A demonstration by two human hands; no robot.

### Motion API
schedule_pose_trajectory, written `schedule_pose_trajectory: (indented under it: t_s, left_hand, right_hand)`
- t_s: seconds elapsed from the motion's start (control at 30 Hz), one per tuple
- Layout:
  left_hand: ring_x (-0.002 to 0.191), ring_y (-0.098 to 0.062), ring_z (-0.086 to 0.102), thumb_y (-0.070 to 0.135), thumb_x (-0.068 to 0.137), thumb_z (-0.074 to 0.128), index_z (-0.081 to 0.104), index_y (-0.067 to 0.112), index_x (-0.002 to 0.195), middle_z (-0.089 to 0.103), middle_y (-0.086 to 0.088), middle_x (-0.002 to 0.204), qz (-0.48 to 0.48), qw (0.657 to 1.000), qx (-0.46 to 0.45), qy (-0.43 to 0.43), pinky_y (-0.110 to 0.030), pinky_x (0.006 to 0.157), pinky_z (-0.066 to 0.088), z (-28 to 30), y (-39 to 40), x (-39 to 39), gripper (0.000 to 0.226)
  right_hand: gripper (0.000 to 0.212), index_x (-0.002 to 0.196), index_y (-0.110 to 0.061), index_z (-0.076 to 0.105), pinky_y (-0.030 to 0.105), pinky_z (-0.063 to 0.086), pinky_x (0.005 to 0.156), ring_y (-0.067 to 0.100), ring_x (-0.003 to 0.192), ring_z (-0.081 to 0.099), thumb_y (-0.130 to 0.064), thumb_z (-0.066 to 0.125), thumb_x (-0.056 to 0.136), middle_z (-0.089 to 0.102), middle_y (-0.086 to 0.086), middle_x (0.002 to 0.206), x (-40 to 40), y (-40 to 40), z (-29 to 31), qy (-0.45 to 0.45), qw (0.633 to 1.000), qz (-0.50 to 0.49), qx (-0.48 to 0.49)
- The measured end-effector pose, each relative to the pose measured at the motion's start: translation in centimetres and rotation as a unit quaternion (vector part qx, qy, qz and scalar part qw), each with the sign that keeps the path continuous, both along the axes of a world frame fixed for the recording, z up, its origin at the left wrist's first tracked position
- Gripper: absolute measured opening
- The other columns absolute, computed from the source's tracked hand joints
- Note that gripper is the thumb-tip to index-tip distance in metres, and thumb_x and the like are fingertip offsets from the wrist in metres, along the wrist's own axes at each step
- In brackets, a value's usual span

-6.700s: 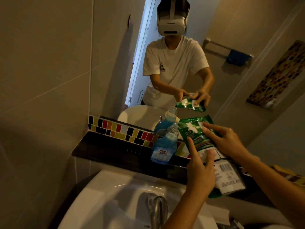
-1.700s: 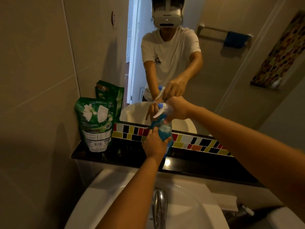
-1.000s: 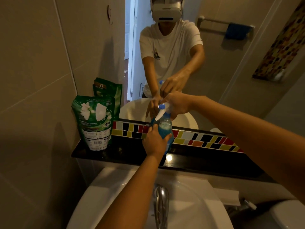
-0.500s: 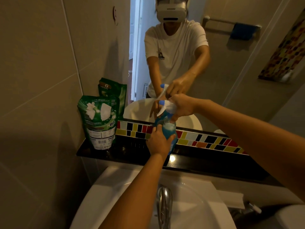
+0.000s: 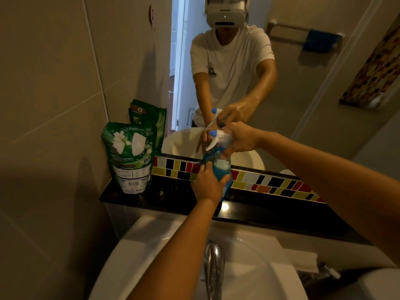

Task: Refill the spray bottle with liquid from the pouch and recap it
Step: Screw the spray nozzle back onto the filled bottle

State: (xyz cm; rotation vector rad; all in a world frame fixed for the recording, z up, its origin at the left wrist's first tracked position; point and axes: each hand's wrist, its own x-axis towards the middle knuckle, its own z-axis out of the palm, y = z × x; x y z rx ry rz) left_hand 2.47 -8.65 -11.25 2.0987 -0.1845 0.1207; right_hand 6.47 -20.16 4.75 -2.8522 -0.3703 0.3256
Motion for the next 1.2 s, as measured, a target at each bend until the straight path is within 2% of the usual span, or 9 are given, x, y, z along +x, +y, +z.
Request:
schedule_pose_trajectory:
  t_s: [0.13,0.27,0.37,0.5,0.63,0.77,1.0,1.1,1.2]
  left_hand:
    - [0.111,-0.031,0.059,0.048,0.078,0.073,0.052,0.017,0.122,0.058,-0.007,0.123,0.001,1.000,0.011,0.006,-0.052,0.088,0.052,0.0,-0.1,-0.1,0.058]
    - [0.113,-0.030,0.059,0.048,0.078,0.073,0.053,0.017,0.124,0.058,-0.007,0.124,-0.003,1.000,0.010,0.008,-0.052,0.090,0.052,0.1,0.0,-0.1,0.059]
    - [0.112,-0.030,0.059,0.047,0.079,0.073,0.053,0.016,0.120,0.058,-0.007,0.123,-0.005,1.000,0.009,0.005,-0.052,0.089,0.052,0.1,0.0,-0.1,0.056]
    - [0.112,-0.031,0.060,0.048,0.078,0.073,0.053,0.017,0.121,0.058,-0.007,0.123,-0.002,1.000,0.011,0.011,-0.052,0.089,0.052,0.2,0.0,-0.1,0.057]
    - [0.111,-0.032,0.060,0.050,0.078,0.073,0.052,0.017,0.123,0.058,-0.007,0.123,-0.001,1.000,0.020,0.013,-0.052,0.089,0.052,0.2,0.0,-0.1,0.059]
    - [0.112,-0.032,0.059,0.049,0.080,0.071,0.052,0.016,0.122,0.058,-0.008,0.124,-0.004,1.000,0.019,0.005,-0.052,0.090,0.052,0.2,0.1,-0.2,0.058]
    - [0.113,-0.032,0.058,0.049,0.079,0.071,0.051,0.017,0.122,0.057,-0.007,0.123,-0.003,1.000,0.024,0.015,-0.052,0.090,0.051,0.2,0.0,-0.1,0.057]
    - [0.115,-0.031,0.058,0.050,0.079,0.072,0.052,0.017,0.126,0.057,-0.006,0.126,-0.009,1.000,0.017,0.016,-0.053,0.092,0.050,0.3,0.1,-0.1,0.060]
    - [0.114,-0.032,0.058,0.049,0.080,0.072,0.052,0.016,0.124,0.058,-0.007,0.125,-0.009,1.000,0.012,0.010,-0.054,0.092,0.050,0.2,0.1,-0.2,0.058]
  right_hand:
    - [0.034,0.090,-0.015,0.061,0.014,0.044,0.057,0.010,0.071,0.060,-0.041,0.077,0.074,0.061,-0.005,0.079,-0.5,0.1,-0.5,-0.080,0.996,0.020,0.030]
    - [0.049,0.112,-0.026,0.051,0.018,0.052,0.051,0.011,0.069,0.063,-0.030,0.080,0.073,0.059,-0.010,0.089,-0.6,-0.1,0.2,-0.020,0.998,0.064,0.016]
    - [0.044,0.109,-0.021,0.052,0.022,0.051,0.050,0.013,0.066,0.061,-0.013,0.078,0.074,0.060,0.001,0.093,-0.4,-0.4,0.2,0.027,0.999,0.020,0.032]
    - [0.034,0.096,-0.012,0.061,0.016,0.045,0.048,0.009,0.061,0.059,-0.033,0.078,0.074,0.064,0.003,0.086,-0.1,-0.3,-0.5,-0.026,0.999,0.010,0.027]
    - [0.037,0.088,-0.019,0.061,0.020,0.045,0.061,0.012,0.073,0.061,-0.049,0.075,0.072,0.063,-0.003,0.083,-0.3,0.0,-0.3,-0.074,0.996,0.036,-0.016]
    - [0.048,0.113,-0.017,0.055,0.026,0.051,0.078,0.018,0.096,0.061,-0.023,0.080,0.073,0.061,0.000,0.106,-0.3,-0.4,0.1,0.001,0.999,0.036,-0.005]
    - [0.028,0.071,-0.031,0.053,0.017,0.042,0.055,0.009,0.065,0.059,-0.049,0.075,0.073,0.058,-0.010,0.071,-0.1,0.1,-0.2,-0.060,0.998,0.028,-0.005]
    - [0.037,0.094,-0.022,0.059,0.016,0.045,0.060,0.007,0.073,0.060,-0.043,0.078,0.071,0.061,-0.007,0.086,-0.4,0.0,0.3,-0.025,0.998,0.047,-0.021]
    - [0.050,0.114,-0.013,0.057,0.033,0.056,0.078,0.021,0.092,0.064,-0.024,0.081,0.071,0.063,0.004,0.105,-0.4,-0.2,0.3,0.013,1.000,0.019,-0.006]
